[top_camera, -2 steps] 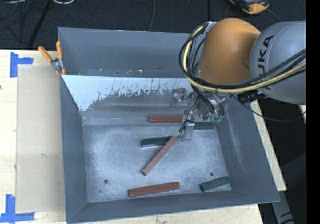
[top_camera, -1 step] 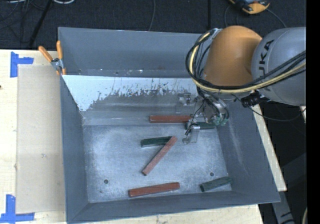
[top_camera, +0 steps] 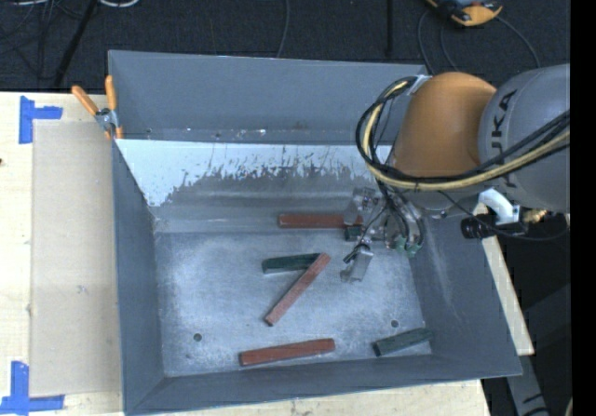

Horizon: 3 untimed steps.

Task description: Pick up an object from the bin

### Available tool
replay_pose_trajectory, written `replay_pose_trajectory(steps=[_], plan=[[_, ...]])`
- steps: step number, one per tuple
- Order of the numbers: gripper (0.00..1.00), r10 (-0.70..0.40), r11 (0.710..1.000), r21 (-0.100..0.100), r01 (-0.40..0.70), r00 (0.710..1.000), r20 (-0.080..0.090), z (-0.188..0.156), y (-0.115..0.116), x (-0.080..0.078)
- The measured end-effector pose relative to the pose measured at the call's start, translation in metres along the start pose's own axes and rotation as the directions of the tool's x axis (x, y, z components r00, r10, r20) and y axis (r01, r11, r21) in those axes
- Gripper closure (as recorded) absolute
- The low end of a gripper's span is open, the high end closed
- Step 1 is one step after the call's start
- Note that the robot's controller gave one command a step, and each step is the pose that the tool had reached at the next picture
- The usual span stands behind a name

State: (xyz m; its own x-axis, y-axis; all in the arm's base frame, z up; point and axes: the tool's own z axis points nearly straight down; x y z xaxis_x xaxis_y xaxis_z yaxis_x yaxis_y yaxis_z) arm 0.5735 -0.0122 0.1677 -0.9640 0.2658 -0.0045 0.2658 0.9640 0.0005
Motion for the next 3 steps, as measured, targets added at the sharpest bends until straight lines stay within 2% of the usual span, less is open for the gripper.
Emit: replay_pose_trajectory(steps=[1, 2, 3], plan=[[0.00, 0.116, 0.993, 0.000, -0.116, 0.993, -0.003, 0.036, 0.018, -0.003], [0.00, -0.120, 0.993, 0.001, 0.120, 0.993, -0.007, 0.053, 0.045, -0.001], [0.00, 0.026, 1.000, 0.000, -0.026, 1.000, -0.004, 0.059, 0.063, -0.004]])
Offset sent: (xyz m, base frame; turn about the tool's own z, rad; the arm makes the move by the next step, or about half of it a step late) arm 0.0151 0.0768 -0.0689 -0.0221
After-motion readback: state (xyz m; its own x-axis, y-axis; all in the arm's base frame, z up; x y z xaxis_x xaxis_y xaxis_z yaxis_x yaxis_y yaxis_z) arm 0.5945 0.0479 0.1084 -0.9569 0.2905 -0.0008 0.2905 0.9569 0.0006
